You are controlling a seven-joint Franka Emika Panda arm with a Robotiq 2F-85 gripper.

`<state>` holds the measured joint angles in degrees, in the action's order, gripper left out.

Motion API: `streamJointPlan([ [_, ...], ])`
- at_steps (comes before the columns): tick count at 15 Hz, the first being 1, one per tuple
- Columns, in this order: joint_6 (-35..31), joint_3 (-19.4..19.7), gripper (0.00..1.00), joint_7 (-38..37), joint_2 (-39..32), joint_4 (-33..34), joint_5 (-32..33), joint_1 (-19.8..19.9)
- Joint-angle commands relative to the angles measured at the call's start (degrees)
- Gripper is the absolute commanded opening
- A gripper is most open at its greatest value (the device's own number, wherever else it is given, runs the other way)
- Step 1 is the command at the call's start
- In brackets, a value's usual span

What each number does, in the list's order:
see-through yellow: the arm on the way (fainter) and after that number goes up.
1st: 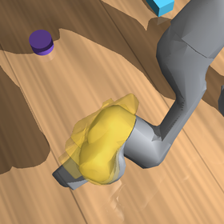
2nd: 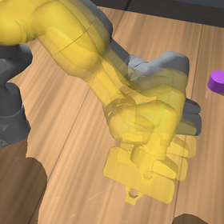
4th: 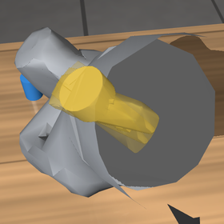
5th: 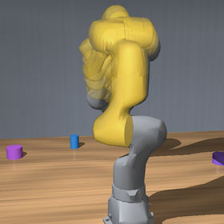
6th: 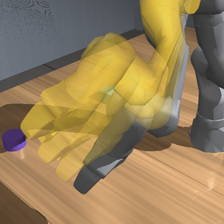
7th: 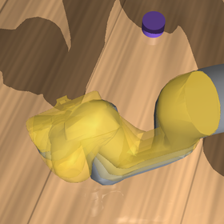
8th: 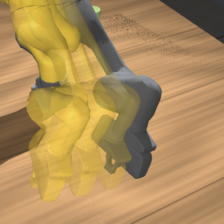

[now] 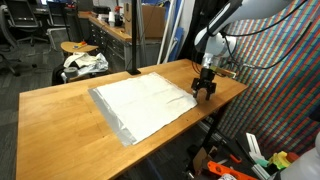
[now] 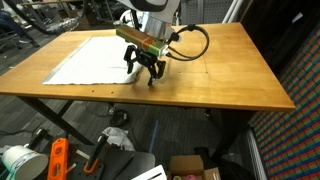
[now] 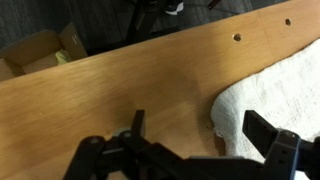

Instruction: Fold the cloth once

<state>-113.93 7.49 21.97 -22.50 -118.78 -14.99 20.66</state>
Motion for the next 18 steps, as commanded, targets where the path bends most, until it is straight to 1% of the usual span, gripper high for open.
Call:
streamJointPlan([
  [1, 0.9, -1.0, 1.0, 4.2, -0.5, 0.1, -6.1, 1.4],
  [2, 0.6, -1.1, 1.0, 4.5, -0.4, -0.3, -8.2, 1.6],
  [5, -0.1, -1.7, 1.0, 3.7, -0.2, -1.2, -17.3, 2.2],
  [7, -1.0, -1.8, 1.0, 4.6, -0.1, -1.9, -21.5, 1.9],
  [9, -0.9, -1.2, 1.0, 5.7, -0.1, -2.3, -22.8, 1.4],
  [11, -0.1, -0.8, 1.0, 7.4, 0.0, -2.5, -22.6, 1.5],
  [14, 1.4, -0.3, 1.0, 9.8, 0.0, -2.4, -21.0, 1.8],
  [18, 4.1, -0.4, 1.0, 12.3, -0.7, -2.2, -22.6, 2.8],
])
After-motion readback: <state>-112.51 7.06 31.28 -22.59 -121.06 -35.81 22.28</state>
